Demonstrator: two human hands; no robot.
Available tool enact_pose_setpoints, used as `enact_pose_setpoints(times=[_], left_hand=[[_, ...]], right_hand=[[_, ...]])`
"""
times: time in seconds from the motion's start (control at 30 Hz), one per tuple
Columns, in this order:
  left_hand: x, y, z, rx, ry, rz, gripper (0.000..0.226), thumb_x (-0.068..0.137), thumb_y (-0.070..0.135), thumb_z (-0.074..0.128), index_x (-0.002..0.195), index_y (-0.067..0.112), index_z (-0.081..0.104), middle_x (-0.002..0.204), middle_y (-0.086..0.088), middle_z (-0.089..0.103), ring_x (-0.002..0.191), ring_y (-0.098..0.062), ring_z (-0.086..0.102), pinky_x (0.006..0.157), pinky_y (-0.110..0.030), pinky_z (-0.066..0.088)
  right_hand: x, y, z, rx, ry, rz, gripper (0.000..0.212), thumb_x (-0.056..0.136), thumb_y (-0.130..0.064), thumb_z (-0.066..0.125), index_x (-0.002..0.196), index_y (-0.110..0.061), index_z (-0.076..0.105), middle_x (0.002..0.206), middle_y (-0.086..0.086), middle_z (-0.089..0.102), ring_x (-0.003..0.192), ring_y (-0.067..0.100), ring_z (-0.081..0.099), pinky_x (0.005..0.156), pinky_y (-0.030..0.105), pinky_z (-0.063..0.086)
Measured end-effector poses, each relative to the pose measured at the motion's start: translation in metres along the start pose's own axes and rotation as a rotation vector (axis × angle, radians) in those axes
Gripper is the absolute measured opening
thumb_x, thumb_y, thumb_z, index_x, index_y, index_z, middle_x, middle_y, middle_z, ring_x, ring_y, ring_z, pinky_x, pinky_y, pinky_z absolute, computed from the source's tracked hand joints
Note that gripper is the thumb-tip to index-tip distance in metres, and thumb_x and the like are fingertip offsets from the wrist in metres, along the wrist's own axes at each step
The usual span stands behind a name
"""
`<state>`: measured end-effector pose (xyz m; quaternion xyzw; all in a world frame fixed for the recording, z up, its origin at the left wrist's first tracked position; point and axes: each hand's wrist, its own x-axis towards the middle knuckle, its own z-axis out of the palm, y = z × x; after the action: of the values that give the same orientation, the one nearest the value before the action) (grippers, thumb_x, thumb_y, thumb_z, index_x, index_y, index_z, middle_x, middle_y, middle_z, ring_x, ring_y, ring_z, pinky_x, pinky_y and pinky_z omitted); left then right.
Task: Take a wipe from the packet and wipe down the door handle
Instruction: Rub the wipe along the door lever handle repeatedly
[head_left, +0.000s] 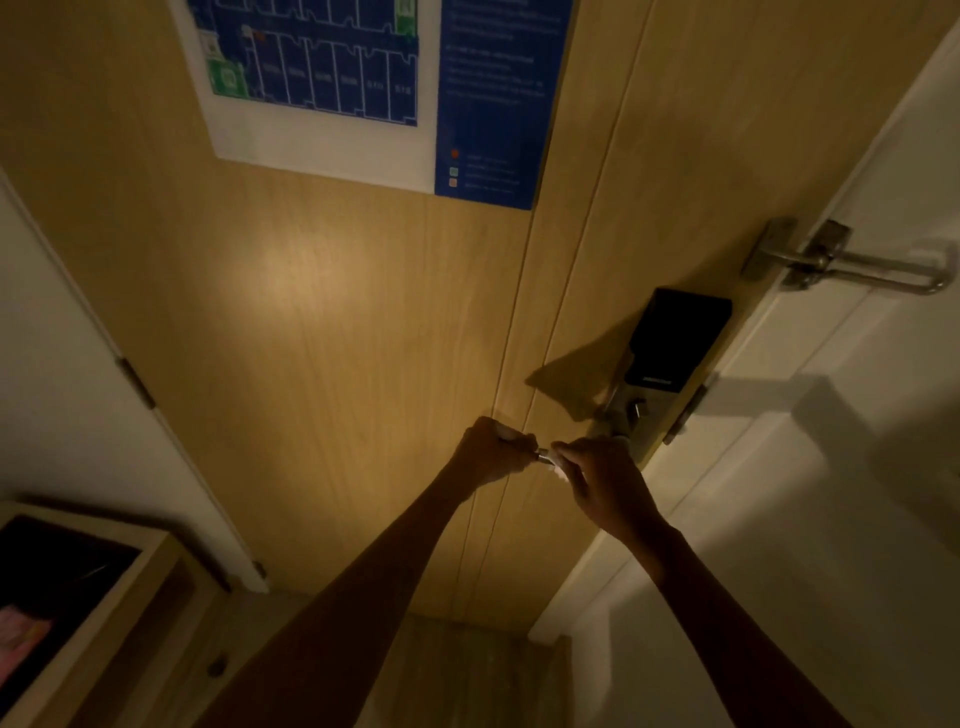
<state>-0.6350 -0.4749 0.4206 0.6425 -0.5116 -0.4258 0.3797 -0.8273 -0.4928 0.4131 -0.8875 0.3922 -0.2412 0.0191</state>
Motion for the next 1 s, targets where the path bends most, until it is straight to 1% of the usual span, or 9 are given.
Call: enact_pose_setpoints(times=[0.1,0.2,0.27,0.43,0.53,0.67,0.8,0.9,1.0], left_hand=[[-0.002,0.002,0.001,-0.182,-0.015,-0.082,0.029,0.086,0.027,0.067,0.094,0.0,0.074,0.092,-0.013,0.075,0.085,-0.022,0.073,0.085,-0.038,0.058],[-0.004,0.011,0.0,-0.26,-0.021,-0.132,0.051,0.097,0.041,0.046,0.095,-0.003,0.073,0.094,-0.017,0.075,0.085,-0.019,0.073,0.075,-0.025,0.06],[-0.005,0.013,-0.002,-0.268,-0.035,-0.171,0.061,0.098,0.047,0.037,0.097,-0.001,0.073,0.092,-0.013,0.075,0.084,-0.016,0.073,0.071,-0.021,0.059],[-0.006,0.011,-0.007,-0.318,-0.106,-0.229,0.08,0.099,0.054,0.015,0.101,-0.003,0.072,0.099,-0.016,0.073,0.082,-0.015,0.071,0.07,-0.02,0.057],[-0.005,0.008,-0.006,-0.332,-0.121,-0.224,0.082,0.098,0.056,0.015,0.101,-0.003,0.072,0.102,-0.018,0.073,0.084,-0.015,0.071,0.07,-0.02,0.058],[-0.004,0.006,-0.007,-0.332,-0.126,-0.219,0.081,0.097,0.057,0.016,0.1,-0.001,0.073,0.1,-0.016,0.073,0.088,-0.017,0.071,0.073,-0.023,0.058],[-0.001,0.006,-0.007,-0.316,-0.128,-0.232,0.082,0.097,0.058,0.015,0.098,0.0,0.073,0.1,-0.016,0.074,0.091,-0.019,0.071,0.073,-0.024,0.058],[0.0,0.008,-0.007,-0.29,-0.124,-0.227,0.08,0.097,0.057,0.016,0.097,0.001,0.074,0.099,-0.014,0.074,0.089,-0.018,0.072,0.072,-0.022,0.058],[-0.001,0.008,-0.006,-0.293,-0.121,-0.234,0.08,0.098,0.056,0.015,0.099,0.001,0.073,0.098,-0.013,0.074,0.091,-0.018,0.071,0.077,-0.024,0.058]], right_hand=[[0.013,-0.002,0.003,0.062,-0.068,0.039,0.023,0.096,-0.029,0.056,0.105,-0.013,0.07,0.087,0.0,0.073,0.078,0.009,0.066,0.073,0.031,0.057],[0.012,0.005,0.003,0.129,-0.108,0.142,0.039,0.096,-0.045,0.047,0.097,-0.014,0.071,0.081,-0.005,0.072,0.073,0.003,0.066,0.071,0.026,0.056],[0.015,0.004,0.006,0.194,-0.118,0.214,0.043,0.092,-0.05,0.051,0.098,-0.014,0.073,0.083,-0.006,0.074,0.076,0.002,0.068,0.072,0.023,0.057],[0.031,-0.002,-0.009,0.397,-0.22,0.269,0.022,0.084,-0.025,0.073,0.099,-0.009,0.073,0.08,-0.015,0.067,0.076,-0.004,0.064,0.07,0.015,0.051],[0.018,-0.011,-0.008,0.242,-0.123,0.189,0.023,0.085,-0.021,0.072,0.107,-0.014,0.072,0.098,-0.009,0.073,0.092,0.001,0.067,0.079,0.013,0.052],[0.007,-0.019,-0.001,0.157,0.015,0.121,0.023,0.085,-0.02,0.072,0.107,-0.014,0.072,0.104,-0.004,0.074,0.097,0.001,0.066,0.083,0.014,0.05],[0.015,-0.007,-0.004,0.258,-0.062,0.221,0.033,0.085,-0.036,0.07,0.109,-0.013,0.071,0.103,-0.004,0.073,0.095,0.002,0.066,0.081,0.016,0.052],[0.022,-0.004,-0.002,0.223,-0.158,0.223,0.03,0.086,-0.03,0.07,0.108,-0.01,0.071,0.102,0.002,0.074,0.097,0.011,0.069,0.081,0.019,0.052],[0.021,-0.013,-0.003,0.199,-0.131,0.198,0.028,0.086,-0.024,0.071,0.11,-0.011,0.07,0.104,0.001,0.074,0.098,0.009,0.068,0.083,0.016,0.049]])
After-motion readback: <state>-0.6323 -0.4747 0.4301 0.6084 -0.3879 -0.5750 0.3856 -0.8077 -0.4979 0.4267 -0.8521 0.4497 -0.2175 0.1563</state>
